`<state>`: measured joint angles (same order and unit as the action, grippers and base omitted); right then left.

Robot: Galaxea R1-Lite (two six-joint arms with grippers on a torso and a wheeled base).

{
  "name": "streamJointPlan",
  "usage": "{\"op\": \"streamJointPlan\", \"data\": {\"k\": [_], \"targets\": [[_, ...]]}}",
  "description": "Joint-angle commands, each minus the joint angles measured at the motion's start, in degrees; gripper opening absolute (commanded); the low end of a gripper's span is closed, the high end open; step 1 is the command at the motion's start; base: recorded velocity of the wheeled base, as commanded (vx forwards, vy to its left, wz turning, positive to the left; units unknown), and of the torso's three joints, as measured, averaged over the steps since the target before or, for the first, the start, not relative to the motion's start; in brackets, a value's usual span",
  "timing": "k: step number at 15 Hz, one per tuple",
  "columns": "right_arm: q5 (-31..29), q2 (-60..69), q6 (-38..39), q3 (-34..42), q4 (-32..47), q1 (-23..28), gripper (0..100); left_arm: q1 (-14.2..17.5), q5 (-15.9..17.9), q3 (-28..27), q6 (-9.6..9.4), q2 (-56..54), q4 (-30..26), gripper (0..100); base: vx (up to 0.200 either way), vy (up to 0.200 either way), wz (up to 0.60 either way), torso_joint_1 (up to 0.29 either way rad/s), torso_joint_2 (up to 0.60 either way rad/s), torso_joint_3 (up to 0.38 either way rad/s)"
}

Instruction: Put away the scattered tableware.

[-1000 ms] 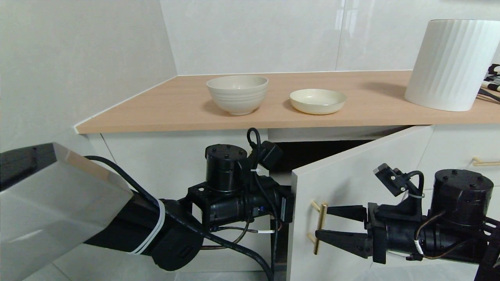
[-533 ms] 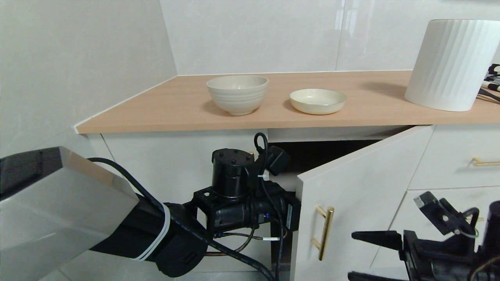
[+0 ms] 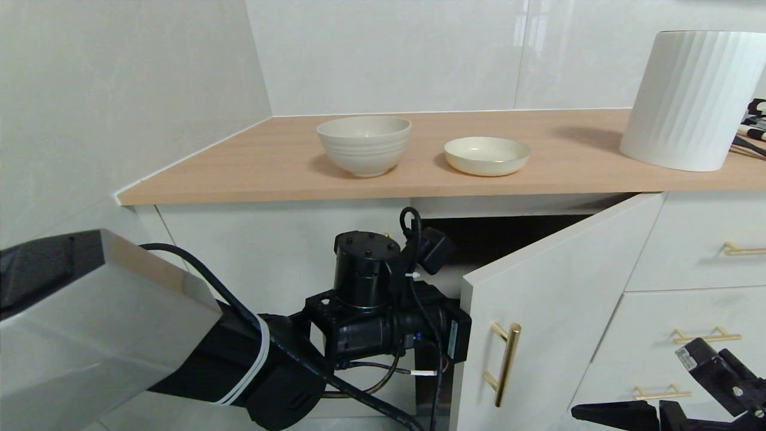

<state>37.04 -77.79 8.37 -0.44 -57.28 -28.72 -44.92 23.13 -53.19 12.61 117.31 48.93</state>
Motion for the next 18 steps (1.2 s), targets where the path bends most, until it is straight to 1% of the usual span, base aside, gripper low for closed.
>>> {"op": "streamJointPlan", "data": {"k": [1,3,5,6,8,12,15,18], "targets": [[0.05,0.27,-0.03,0.0,0.07,-0.02,100,-0.08,-0.1,-0.51,0.14,0.73,0.02,0,-0.2,0.0,0.0,-0.002,0.0,0.012],[0.05,-0.08,-0.03,-0.09,0.07,-0.02,100,-0.08,-0.01,-1.39,0.14,1.17,0.2,0,-0.2,0.0,0.0,0.005,0.0,0.002],[0.05,-0.61,-0.03,0.0,-0.02,-0.02,100,-1.04,-0.27,-3.85,0.14,2.57,0.2,0,0.0,0.0,0.0,0.0,0.0,0.0],[0.05,-0.87,-0.03,0.0,-0.02,-0.02,100,-1.22,-0.98,-4.73,0.14,3.19,0.2,0,0.0,0.0,0.0,0.0,0.0,0.0],[0.05,-0.7,-0.03,0.0,-0.02,-0.11,100,-1.57,-1.77,-4.64,0.14,3.19,0.11,0,0.0,0.0,0.0,0.0,0.0,0.0],[0.05,-0.7,-0.03,0.0,-0.02,-0.11,100,-1.57,-1.77,-1.39,0.23,0.55,0.2,0,0.0,0.0,0.0,0.0,0.0,0.0],[0.05,-0.7,-0.03,0.0,-0.02,-0.11,100,-1.92,-1.77,-1.74,0.31,0.55,0.2,0,-0.2,0.0,0.0,0.005,0.0,0.004],[0.05,-1.23,-0.03,0.0,-0.02,-0.11,100,-1.92,-1.86,-4.38,0.31,2.4,-0.24,0,0.0,0.0,0.0,0.0,0.0,0.0]]}}
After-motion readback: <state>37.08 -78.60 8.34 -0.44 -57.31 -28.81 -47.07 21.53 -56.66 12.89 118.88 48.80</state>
